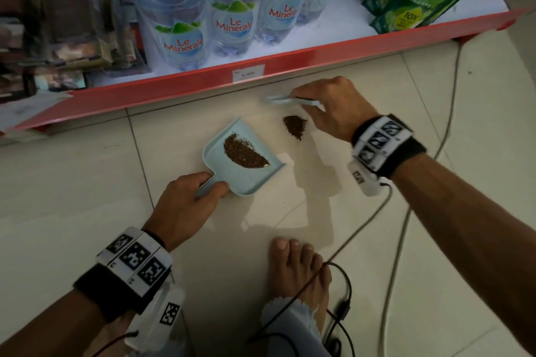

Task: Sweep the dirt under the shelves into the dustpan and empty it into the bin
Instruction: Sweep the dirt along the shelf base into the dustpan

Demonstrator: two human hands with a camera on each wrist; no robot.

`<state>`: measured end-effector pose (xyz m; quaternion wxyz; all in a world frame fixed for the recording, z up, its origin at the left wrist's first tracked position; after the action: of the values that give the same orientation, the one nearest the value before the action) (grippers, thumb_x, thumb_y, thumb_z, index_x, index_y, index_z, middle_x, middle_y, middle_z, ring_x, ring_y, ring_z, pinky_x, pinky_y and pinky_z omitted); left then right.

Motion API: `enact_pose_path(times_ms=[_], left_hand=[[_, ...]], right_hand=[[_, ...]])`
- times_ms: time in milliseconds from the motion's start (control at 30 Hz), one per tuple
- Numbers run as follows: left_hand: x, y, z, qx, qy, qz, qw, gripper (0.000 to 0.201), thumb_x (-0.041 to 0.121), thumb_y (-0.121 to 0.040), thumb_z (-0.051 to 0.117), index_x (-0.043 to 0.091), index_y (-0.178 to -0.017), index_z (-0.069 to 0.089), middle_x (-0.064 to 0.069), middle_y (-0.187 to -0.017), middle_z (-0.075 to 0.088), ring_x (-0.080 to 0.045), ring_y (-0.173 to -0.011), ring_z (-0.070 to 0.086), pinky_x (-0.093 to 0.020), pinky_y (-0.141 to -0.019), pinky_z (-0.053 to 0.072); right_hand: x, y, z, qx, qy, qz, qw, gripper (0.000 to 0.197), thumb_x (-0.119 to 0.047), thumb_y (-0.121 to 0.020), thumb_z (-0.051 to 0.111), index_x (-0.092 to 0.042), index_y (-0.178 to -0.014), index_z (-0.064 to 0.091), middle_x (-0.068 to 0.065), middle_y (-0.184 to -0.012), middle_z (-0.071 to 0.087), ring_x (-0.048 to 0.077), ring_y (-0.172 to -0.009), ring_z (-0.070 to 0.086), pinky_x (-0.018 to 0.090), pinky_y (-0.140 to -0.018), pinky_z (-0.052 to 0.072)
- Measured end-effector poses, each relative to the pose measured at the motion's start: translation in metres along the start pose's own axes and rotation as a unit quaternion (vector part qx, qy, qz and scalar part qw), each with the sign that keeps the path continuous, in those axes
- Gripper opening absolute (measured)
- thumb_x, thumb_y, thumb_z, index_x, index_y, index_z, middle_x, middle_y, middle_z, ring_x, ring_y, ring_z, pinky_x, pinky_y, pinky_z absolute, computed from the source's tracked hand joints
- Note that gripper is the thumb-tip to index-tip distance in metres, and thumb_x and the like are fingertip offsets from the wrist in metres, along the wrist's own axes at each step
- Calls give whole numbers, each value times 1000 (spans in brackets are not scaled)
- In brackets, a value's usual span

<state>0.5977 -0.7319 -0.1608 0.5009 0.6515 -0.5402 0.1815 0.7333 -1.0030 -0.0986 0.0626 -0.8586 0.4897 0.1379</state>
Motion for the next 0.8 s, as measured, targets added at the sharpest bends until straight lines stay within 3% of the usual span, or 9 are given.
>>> enact_pose_path(times_ms=[67,167,300,367,467,533,600,667,800], left_hand=[[-1,1,-2,0,6,-7,1000,44,43,-88,60,0,-80,65,11,-49,49,-4,-47,43,-28,-55,38],[0,1,-2,-3,12,-17,1000,49,50,-81,56,1,-79,65,12,-48,49,-4,-46,43,-28,-56,39],[5,-2,0,-9,2,-7,1000,38,42,-88,61,6,-77,67,13,-48,50,-3,-47,44,-29,-57,40],[6,-3,0,-10,-3,-2,1000,33,38,-92,62,10,-76,68,13,-48,51,-3,-46,45,-27,-55,40],[4,-2,-3,-9,-1,3,1000,30,36,-93,62,14,-74,68,13,-48,53,-2,-46,47,-26,-54,40],[2,0,-5,-3,4,3,1000,30,36,-93,62,15,-73,67,13,-48,52,-3,-45,46,-27,-54,40],[-1,3,-7,4,7,-2,1000,30,36,-93,62,14,-73,67,13,-47,51,-3,-46,45,-28,-55,40],[-4,4,-7,7,5,-8,1000,32,36,-93,62,11,-74,67,14,-47,50,-3,-46,44,-28,-55,40],[-3,4,-7,4,11,-13,1000,33,34,-93,62,7,-76,66,14,-47,50,-3,-46,44,-27,-55,39]], right_hand=[[9,8,-15,42,17,1,999,22,-11,-93,55,-12,-105,73,13,-94,75,36,-79,70,43,-73,56],[16,4,-16,92,109,82,986,33,-4,-86,52,-16,-111,69,16,-99,72,42,-84,66,45,-72,55],[5,-16,12,58,113,201,971,42,2,-86,46,-16,-119,66,19,-102,72,43,-92,64,46,-85,51],[-6,-23,26,35,59,183,981,48,3,-88,47,-19,-127,64,16,-110,72,38,-98,66,44,-93,51],[-17,-23,25,-1,-26,75,997,50,5,-89,49,-21,-130,64,9,-125,68,29,-108,67,36,-100,50],[-14,-15,8,-50,-47,1,998,45,2,-91,52,-21,-127,66,8,-124,69,24,-98,71,29,-94,52],[-3,-3,-10,-65,-30,-40,997,33,-3,-92,57,-16,-118,71,12,-109,74,30,-81,72,37,-78,56],[10,8,-24,-21,-16,-38,999,23,-6,-94,60,-11,-111,73,13,-96,76,33,-75,71,39,-70,55],[20,2,-20,68,31,57,996,28,-2,-91,54,-11,-111,71,16,-109,71,38,-99,65,43,-84,53]])
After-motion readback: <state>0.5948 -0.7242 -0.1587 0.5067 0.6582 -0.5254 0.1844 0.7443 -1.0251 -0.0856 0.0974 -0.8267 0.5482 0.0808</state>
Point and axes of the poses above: each hand's wrist, its own y-axis away from the middle knuckle, its own z-axis out of the palm, x = y × z, the point moved 1 cm from there along -y, towards the middle knuckle
